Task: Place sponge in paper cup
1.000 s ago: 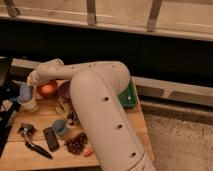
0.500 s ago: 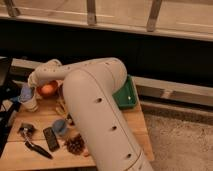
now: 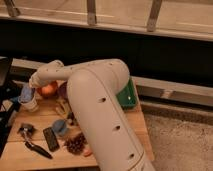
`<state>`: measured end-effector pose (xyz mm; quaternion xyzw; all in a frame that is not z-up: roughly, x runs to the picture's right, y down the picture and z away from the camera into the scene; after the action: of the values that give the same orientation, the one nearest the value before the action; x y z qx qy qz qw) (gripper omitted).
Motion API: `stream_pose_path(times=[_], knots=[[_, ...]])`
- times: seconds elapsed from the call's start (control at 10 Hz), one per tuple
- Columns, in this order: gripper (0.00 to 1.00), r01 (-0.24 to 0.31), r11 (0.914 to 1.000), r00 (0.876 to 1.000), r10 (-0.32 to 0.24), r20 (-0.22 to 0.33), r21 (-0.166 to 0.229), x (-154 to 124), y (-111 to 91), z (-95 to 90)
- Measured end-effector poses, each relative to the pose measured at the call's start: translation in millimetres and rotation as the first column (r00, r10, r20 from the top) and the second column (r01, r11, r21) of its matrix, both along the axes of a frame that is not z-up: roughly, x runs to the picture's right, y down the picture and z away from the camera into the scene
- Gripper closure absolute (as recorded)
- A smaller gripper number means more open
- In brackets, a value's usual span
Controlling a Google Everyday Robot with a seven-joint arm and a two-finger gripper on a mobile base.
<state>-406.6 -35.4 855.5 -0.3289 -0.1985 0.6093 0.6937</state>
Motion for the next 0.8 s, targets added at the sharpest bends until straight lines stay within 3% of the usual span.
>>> stream_pose_path(times=[0.3,0.8], knots=[[0.21,-0.013,0.9999,1.0,0.013,0.0,-0.009,3.7,1.6,-1.8],[0.2,-0.022,0.9996,1.0,0.022,0.007,-0.018,6.2,-0.3,-3.4]])
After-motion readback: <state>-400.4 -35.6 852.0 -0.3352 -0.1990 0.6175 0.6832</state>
